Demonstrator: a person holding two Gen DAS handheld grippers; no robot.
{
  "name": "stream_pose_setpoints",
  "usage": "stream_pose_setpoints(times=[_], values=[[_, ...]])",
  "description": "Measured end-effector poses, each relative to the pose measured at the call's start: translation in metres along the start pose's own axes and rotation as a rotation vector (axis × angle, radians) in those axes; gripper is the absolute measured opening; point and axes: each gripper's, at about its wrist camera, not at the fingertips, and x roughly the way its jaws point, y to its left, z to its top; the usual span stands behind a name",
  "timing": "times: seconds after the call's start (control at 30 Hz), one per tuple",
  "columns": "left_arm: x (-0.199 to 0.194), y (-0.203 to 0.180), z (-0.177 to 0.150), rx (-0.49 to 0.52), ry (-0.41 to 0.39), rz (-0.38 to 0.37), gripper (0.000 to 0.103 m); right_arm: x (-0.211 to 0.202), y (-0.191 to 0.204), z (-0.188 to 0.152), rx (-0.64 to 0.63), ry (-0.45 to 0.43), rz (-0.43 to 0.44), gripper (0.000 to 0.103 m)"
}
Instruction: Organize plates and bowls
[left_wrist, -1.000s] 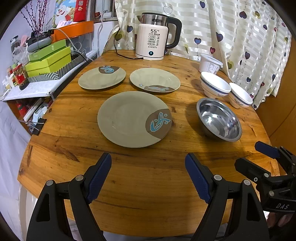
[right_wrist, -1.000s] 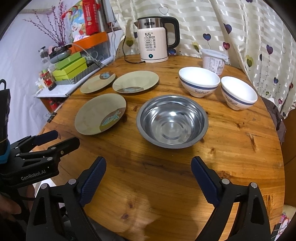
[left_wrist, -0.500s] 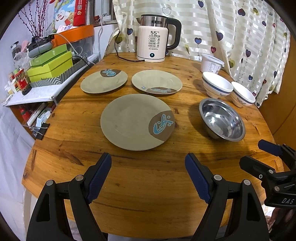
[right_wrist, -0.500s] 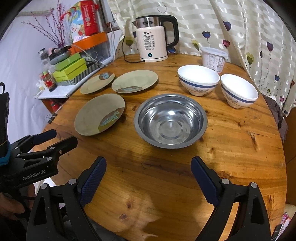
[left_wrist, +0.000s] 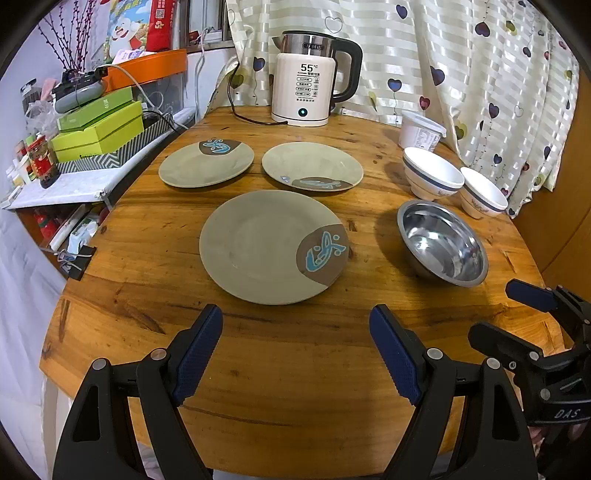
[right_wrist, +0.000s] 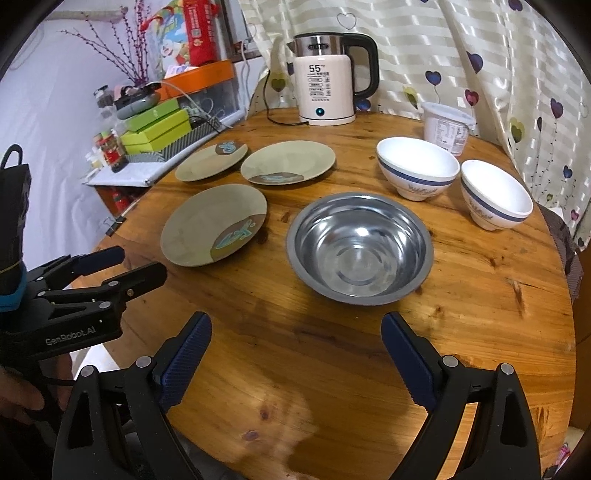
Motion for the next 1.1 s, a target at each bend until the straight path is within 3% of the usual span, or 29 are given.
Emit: stream_pose_setpoints(times=[0.67,1.1], values=[[0.004,0.008,0.007,-0.018,0.008,-0.002,0.082,0.007,0.007,0.010,-0.025,-0.009,0.062,0.094],[0.011,0.025,0.022,-0.041,0.007,-0.015,0.082,0.013,0.020,0.037,-0.076,-0.040,0.098,0.094]])
